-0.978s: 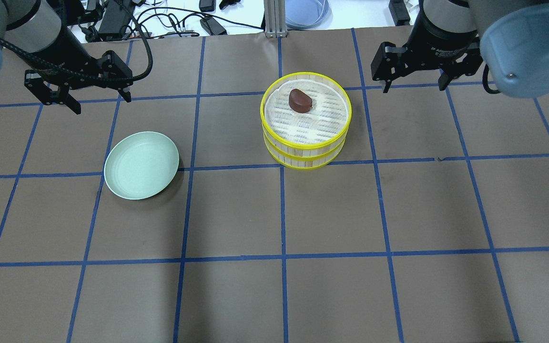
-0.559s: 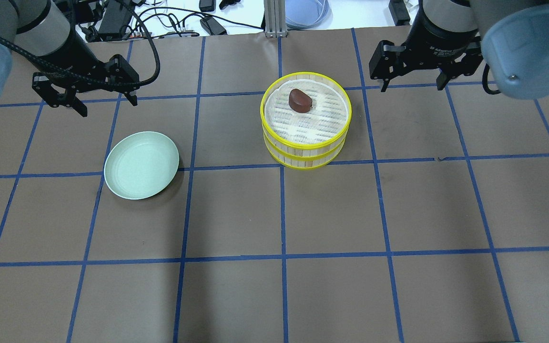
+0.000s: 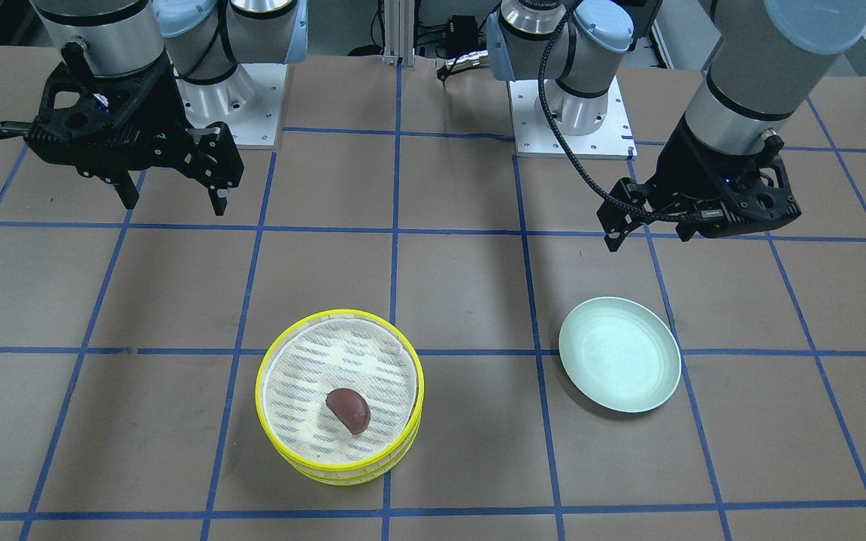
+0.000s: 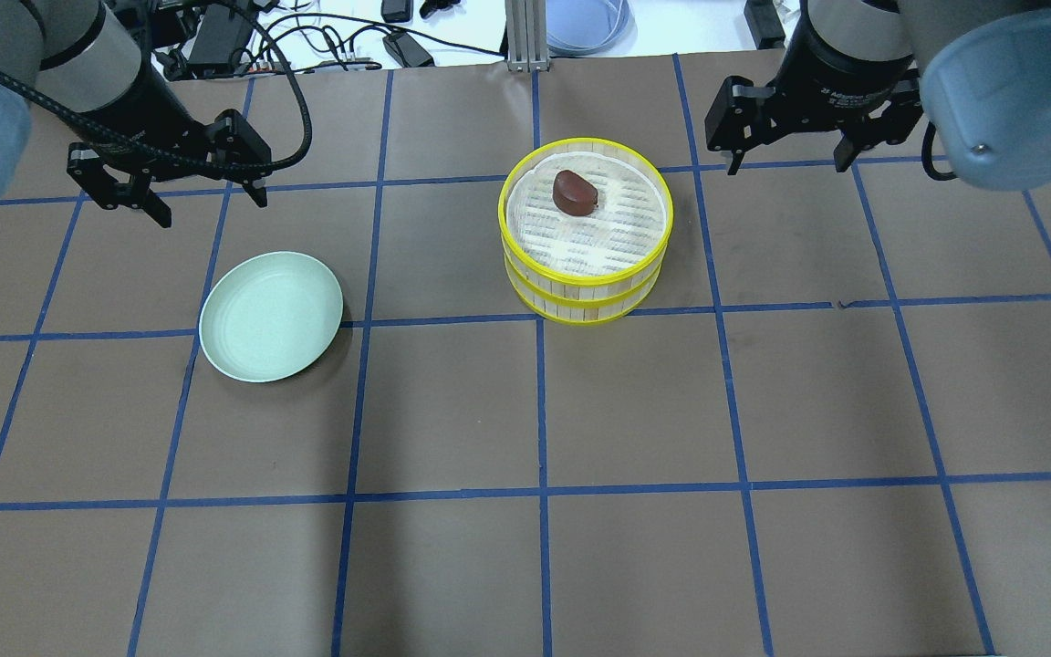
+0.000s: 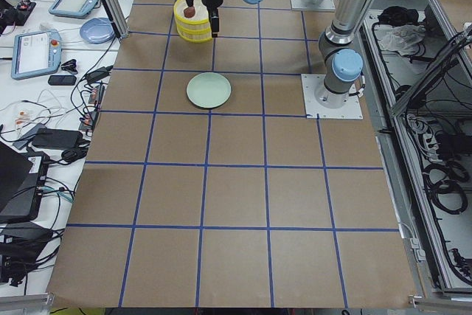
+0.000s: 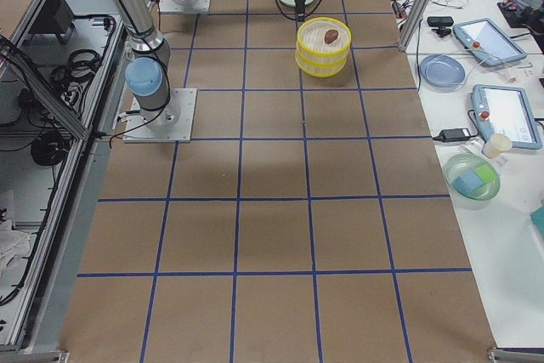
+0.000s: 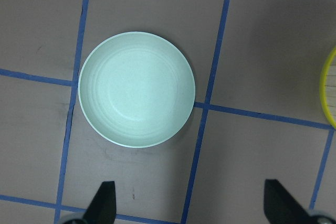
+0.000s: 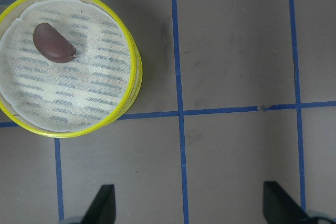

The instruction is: Stack buns with steamer

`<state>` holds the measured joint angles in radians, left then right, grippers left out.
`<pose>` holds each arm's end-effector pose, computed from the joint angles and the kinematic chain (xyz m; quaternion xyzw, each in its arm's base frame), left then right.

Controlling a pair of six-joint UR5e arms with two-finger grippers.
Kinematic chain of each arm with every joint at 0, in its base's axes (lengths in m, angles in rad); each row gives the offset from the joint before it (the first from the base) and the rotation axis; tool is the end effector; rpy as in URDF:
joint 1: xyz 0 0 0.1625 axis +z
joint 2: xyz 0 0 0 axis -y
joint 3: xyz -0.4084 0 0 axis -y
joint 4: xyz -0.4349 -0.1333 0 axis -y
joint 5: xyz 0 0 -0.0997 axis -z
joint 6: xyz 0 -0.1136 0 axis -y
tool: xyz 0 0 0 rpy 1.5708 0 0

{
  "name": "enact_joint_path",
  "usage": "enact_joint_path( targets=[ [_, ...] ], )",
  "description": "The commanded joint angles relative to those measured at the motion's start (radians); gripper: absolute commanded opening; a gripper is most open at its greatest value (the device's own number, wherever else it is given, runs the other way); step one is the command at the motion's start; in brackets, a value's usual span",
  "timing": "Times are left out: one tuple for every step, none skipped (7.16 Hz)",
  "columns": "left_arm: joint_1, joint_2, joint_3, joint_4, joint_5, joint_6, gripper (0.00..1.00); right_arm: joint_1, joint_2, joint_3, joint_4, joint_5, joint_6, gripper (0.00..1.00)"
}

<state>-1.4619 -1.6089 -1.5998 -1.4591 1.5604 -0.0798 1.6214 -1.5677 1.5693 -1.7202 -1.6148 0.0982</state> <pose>-0.0735 -0.5655 0.4324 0.0941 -0.9953 0.0224 0.0049 0.1560 -0.5443 0.4726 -0.0253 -0.9967 0.0752 0.0164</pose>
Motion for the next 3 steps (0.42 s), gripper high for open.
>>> enact_joint_path(
  targets=[
    [0.0,0.001,0.0,-0.001,0.001,0.0,1.0,0.0,0.0,0.0,0.001,0.001,0.0,1.0],
    [0.0,0.003,0.0,-0.001,0.001,0.002,1.0,0.0,0.0,0.0,0.001,-0.002,-0.002,1.0],
    [0.0,0.003,0.0,-0.001,0.001,0.002,1.0,0.0,0.0,0.0,-0.001,-0.002,-0.005,1.0]
  ],
)
